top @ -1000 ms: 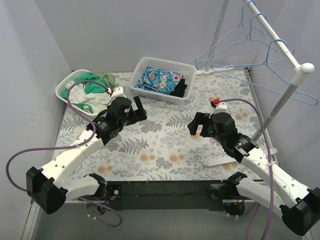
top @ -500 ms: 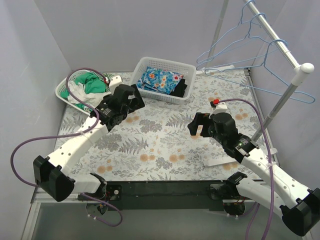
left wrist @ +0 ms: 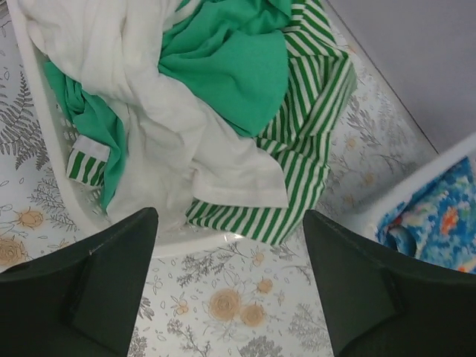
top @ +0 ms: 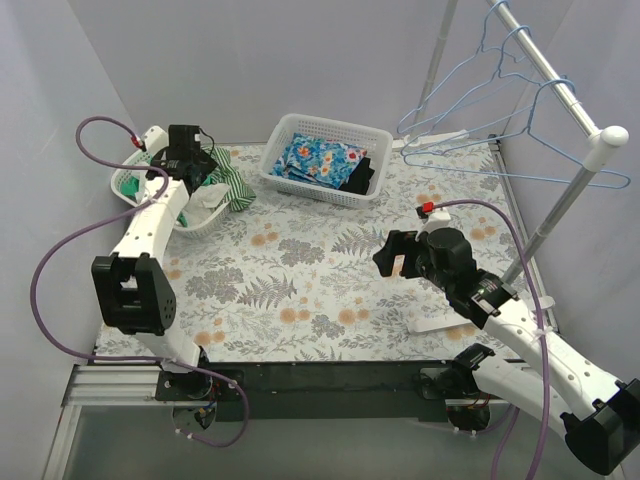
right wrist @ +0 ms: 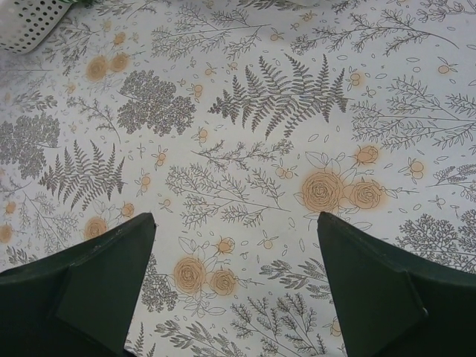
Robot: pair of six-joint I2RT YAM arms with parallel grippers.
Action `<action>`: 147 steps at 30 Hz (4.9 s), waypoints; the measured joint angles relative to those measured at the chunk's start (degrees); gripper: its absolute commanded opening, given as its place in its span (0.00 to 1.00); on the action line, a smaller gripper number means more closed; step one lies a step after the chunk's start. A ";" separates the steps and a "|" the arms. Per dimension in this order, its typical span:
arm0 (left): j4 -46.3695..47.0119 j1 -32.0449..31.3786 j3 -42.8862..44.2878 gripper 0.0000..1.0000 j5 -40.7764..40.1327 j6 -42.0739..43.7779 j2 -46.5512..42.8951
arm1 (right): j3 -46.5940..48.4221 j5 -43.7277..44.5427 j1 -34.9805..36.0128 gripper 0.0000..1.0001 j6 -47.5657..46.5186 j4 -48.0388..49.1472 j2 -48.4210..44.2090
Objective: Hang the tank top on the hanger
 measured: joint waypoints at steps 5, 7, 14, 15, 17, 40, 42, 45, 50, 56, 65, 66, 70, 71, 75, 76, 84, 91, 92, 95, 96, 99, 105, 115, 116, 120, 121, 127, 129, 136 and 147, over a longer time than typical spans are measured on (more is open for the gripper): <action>-0.68 2.03 0.83 0.69 -0.85 -2.95 7.85 | -1.77 -0.37 0.00 0.99 -0.61 0.11 -0.87; -1.07 2.08 0.83 0.68 -1.25 -4.02 10.71 | -2.64 -0.39 0.00 0.99 -0.61 -0.02 -1.36; -0.70 2.78 0.79 0.40 -1.95 -5.97 17.33 | -4.74 -0.55 0.00 0.99 -0.68 -0.35 -2.51; -0.33 3.02 0.72 0.36 -1.99 -5.97 17.73 | -4.96 -0.55 0.00 0.98 -0.72 -0.37 -2.58; 1.09 3.54 0.33 0.22 -2.27 -5.64 17.92 | -5.27 -0.55 0.00 0.98 -0.92 -0.48 -2.69; 2.78 5.77 11.04 0.00 -2.05 7.08 -0.76 | -0.20 -0.72 0.00 0.98 -1.55 -1.68 -0.90; 3.28 5.77 15.21 0.00 -1.31 8.39 -1.99 | 0.61 -0.79 0.00 0.98 -1.51 -1.68 -0.20; 3.76 5.81 22.38 0.00 1.92 10.71 -2.80 | 2.03 -1.07 0.00 0.97 -1.33 -1.66 0.98; 4.72 5.81 31.67 0.00 11.50 13.07 -2.78 | 3.48 -1.79 0.00 0.97 -0.50 -1.44 1.73; 5.16 2.14 36.46 0.00 22.27 13.94 -3.10 | 4.15 -1.79 0.00 0.97 0.00 -1.49 2.62; 5.92 -15.39 24.96 0.00 29.88 15.50 -8.11 | 4.87 -1.79 0.00 0.96 0.55 -0.94 3.85; 6.34 -16.63 21.22 0.00 30.80 15.39 -10.05 | 4.90 -1.79 0.00 0.95 0.70 -0.87 4.09; 9.88 -20.50 1.68 0.00 36.46 13.79 -20.35 | 4.87 -1.88 0.00 0.95 1.20 -0.66 5.01; 10.71 -21.14 -3.15 0.00 38.21 13.29 -22.82 | 4.81 -1.86 0.00 0.95 1.40 -0.57 5.11; 16.35 -25.11 -30.12 0.03 47.63 8.90 -34.49 | 3.17 -1.86 0.02 0.94 2.29 0.52 5.18; 17.90 -26.43 -36.24 0.17 49.44 7.43 -36.24 | 2.45 -1.84 0.00 0.94 2.58 0.63 5.29; 16.57 -36.22 -56.35 0.66 52.81 -0.44 -38.18 | -0.90 -2.38 0.02 0.80 5.25 2.91 12.72; 14.05 -36.04 -39.04 0.45 32.81 0.07 -27.89 | -2.29 -1.36 0.26 0.68 9.07 8.33 19.43; 13.92 -35.74 -35.01 0.41 29.79 0.59 -23.41 | -2.40 -0.70 0.31 0.66 9.53 8.83 20.09; 14.19 -34.29 -26.51 0.38 23.43 1.75 -11.39 | -2.47 1.77 0.31 0.57 10.60 10.56 22.32; 14.01 -33.66 -23.56 0.38 21.27 2.10 -7.13 | -2.47 2.43 0.31 0.56 10.75 10.91 22.91; 13.79 -31.54 -16.65 0.38 15.98 2.82 3.98 | -2.47 4.15 0.31 0.56 11.67 12.28 24.96; 12.37 -27.10 -10.80 0.42 9.79 2.43 16.17 | -2.49 6.45 0.31 0.56 11.87 14.78 26.69; 12.76 -22.88 -4.37 0.43 9.70 0.87 22.58 | -1.81 7.41 0.31 0.57 11.72 16.65 31.45; 12.92 -22.95 -3.61 0.43 9.84 0.66 22.88 | -1.53 7.50 0.31 0.57 11.65 16.76 31.95; 13.55 -23.08 -1.29 0.41 9.86 -0.02 24.24 | -0.59 7.67 0.28 0.57 11.58 17.07 33.27; 13.49 -23.15 -0.63 0.40 9.68 -0.11 24.76 | -0.31 7.67 0.17 0.57 11.58 17.09 33.59; 13.16 -23.19 1.44 0.32 7.54 -1.01 28.33 | 0.94 7.67 -0.44 0.57 11.37 18.05 35.39; 13.07 -23.19 1.66 0.31 6.40 -1.09 28.98 | 1.18 7.65 -0.76 0.57 11.23 18.25 35.98; 12.61 -23.19 2.05 0.06 4.79 -0.90 29.46 | 2.25 7.63 -1.44 0.56 10.51 18.29 38.51; 12.28 -23.19 2.01 0.00 4.33 0.70 29.31 | 6.51 7.96 -1.40 0.47 10.08 19.12 45.83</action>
